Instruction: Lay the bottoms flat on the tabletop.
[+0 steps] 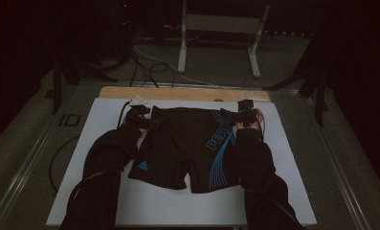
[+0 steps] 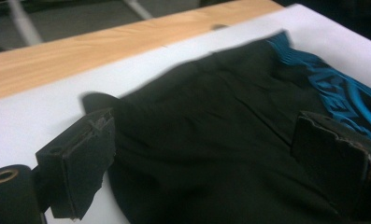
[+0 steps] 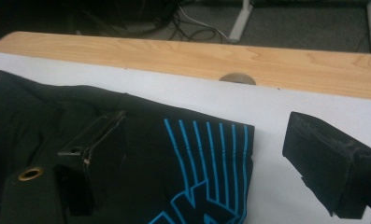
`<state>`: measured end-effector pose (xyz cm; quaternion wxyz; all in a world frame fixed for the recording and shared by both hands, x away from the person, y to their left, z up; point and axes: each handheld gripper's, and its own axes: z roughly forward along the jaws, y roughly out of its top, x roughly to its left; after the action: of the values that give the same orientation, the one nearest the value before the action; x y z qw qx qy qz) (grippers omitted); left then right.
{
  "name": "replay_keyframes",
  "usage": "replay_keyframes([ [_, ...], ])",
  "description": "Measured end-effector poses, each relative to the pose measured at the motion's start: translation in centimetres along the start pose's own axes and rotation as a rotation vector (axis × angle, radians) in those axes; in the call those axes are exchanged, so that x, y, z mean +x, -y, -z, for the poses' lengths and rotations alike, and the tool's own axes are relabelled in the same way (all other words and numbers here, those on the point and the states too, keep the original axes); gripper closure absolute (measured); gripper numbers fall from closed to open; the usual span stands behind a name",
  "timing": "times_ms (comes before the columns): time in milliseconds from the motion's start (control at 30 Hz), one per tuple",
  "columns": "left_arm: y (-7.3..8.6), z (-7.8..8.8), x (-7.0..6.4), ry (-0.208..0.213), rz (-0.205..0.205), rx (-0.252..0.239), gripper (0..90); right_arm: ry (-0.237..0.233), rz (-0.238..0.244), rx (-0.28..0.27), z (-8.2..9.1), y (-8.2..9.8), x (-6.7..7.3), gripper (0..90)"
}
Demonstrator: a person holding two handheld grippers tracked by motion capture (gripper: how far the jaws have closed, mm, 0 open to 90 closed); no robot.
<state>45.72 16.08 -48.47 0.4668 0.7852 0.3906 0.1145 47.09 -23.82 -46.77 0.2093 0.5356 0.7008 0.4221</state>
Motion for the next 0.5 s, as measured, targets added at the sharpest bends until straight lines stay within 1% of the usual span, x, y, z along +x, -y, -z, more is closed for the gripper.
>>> replay_keyframes([
  [33, 0.3, 0.2, -0.1, 0.008, -0.003, 0.006, 8.2, -0.009, 0.009, -0.001, 0.2, 0.1, 0.0, 13.6],
  [100, 0.9, 0.8, -0.4, 0.032, -0.006, -0.001, 6.5, -0.014, 0.035, -0.001, 0.8, 0.4, 0.2, 13.7],
  [133, 1.1, 1.0, -0.6, 0.038, -0.006, 0.004, 6.5, -0.025, 0.041, -0.003, 1.2, 0.5, 0.4, 13.9],
  [200, 1.5, 1.6, -1.0, 0.052, -0.014, -0.005, 6.3, -0.043, 0.060, -0.008, 1.8, 0.9, 0.8, 13.9],
  [233, 1.7, 1.9, -1.2, 0.059, -0.015, 0.000, 6.4, -0.049, 0.064, -0.013, 2.1, 1.1, 1.1, 14.3],
  [267, 1.9, 2.3, -1.5, 0.070, -0.018, -0.009, 6.4, -0.066, 0.062, -0.012, 2.4, 1.4, 1.4, 14.2],
  [300, 2.1, 2.5, -1.8, 0.076, -0.027, -0.005, 6.7, -0.084, 0.076, -0.010, 2.6, 1.6, 1.7, 14.2],
  [333, 2.1, 2.5, -1.8, 0.076, -0.027, -0.005, 6.8, -0.084, 0.076, -0.010, 2.6, 1.6, 1.7, 14.2],
  [367, 2.5, 3.5, -2.7, 0.092, -0.044, -0.004, 6.9, -0.129, 0.092, -0.017, 3.6, 2.3, 3.0, 14.4],
  [400, 2.6, 4.0, -3.0, 0.090, -0.057, -0.004, 6.9, -0.135, 0.106, -0.022, 3.9, 2.5, 3.4, 14.5],
  [433, 2.7, 4.5, -3.3, 0.099, -0.058, -0.015, 7.0, -0.147, 0.120, -0.027, 4.3, 2.7, 4.0, 14.5],
  [467, 2.8, 5.0, -3.5, 0.110, -0.062, -0.013, 7.0, -0.177, 0.123, -0.027, 4.7, 3.0, 4.6, 14.5],
  [500, 3.0, 5.5, -3.9, 0.098, -0.083, -0.014, 7.0, -0.202, 0.135, -0.033, 5.2, 3.3, 5.2, 14.5],
])
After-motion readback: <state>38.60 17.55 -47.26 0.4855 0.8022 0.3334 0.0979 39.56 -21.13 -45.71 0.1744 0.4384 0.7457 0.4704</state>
